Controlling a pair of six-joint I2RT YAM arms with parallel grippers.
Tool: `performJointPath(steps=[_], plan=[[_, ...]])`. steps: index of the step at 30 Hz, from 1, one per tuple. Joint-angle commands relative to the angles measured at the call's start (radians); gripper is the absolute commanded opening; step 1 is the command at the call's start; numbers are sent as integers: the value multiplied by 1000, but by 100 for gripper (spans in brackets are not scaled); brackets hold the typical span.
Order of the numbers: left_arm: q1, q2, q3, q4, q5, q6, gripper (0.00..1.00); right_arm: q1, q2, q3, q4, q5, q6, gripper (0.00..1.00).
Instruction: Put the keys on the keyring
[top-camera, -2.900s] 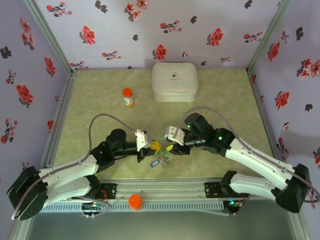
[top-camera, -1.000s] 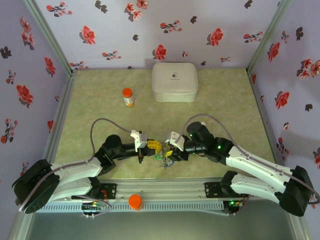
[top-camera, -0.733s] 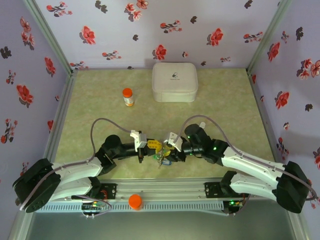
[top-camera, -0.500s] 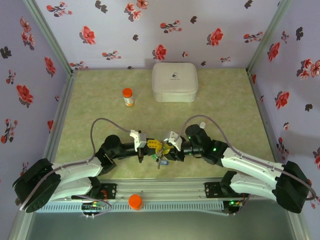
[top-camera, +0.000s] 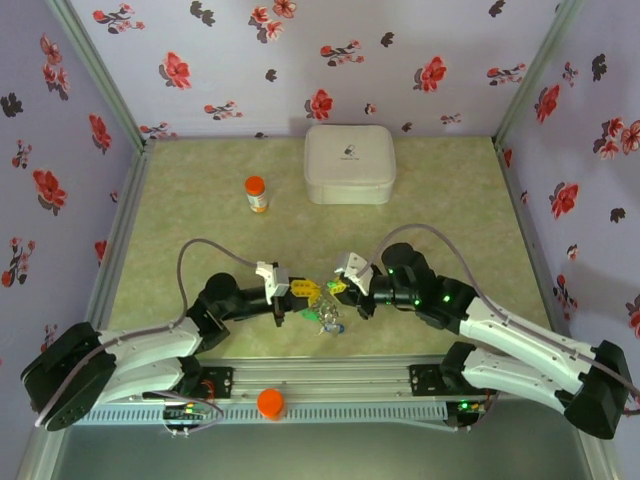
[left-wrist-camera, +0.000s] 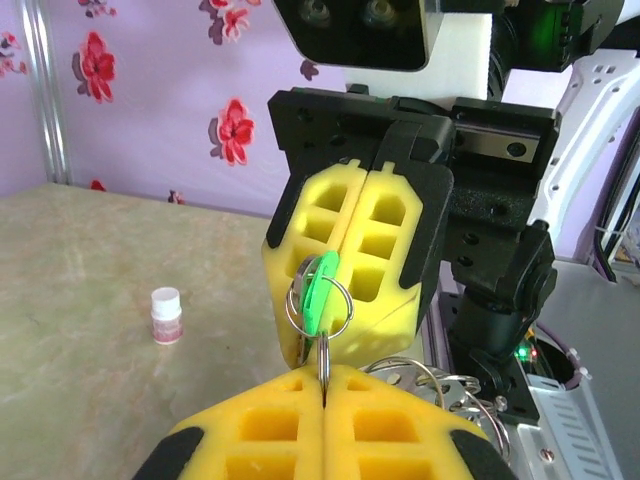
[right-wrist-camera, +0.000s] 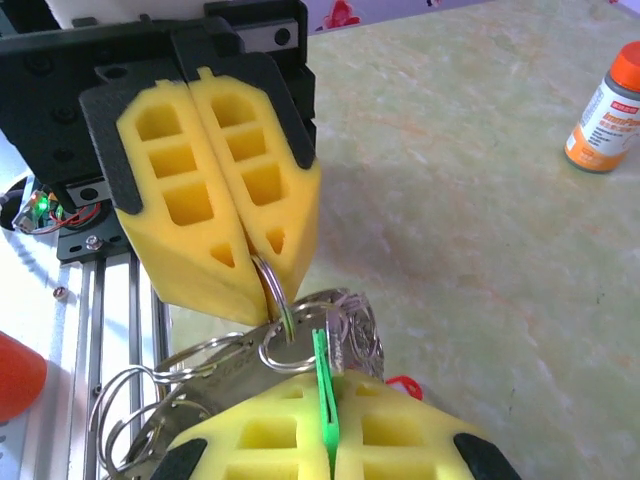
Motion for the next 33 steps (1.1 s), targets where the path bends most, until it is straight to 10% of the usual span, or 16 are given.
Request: performJointPath(steps=[1,4,7,11,16,19,25,33], plan=[[5,-31,-11,-42,-22,23,0,-1,-5,59,-41,54,-9,0],[5,-48,-10,-102,-56,42,0,10,13,84,-39,63,-10,0],[6,-71,-33,-99,-112,38,51,17,35,112,-35,67,-11,0],[6,-172,-118,-17,-328,13,82,30,85,159,-38,85,-17,0],[10,-460,-233,-51,-779,-10,90,57,190,228,7,120,-20,0],[35,-716,-192,-386,-981,-26,93,93,285,280,92,152,1,0],[83,-992,-127,-683,-1146,16,94,138,516,385,327,282,57,0],[97,-790,-45,-588,-1165,106,95,139,678,394,448,346,72,0]])
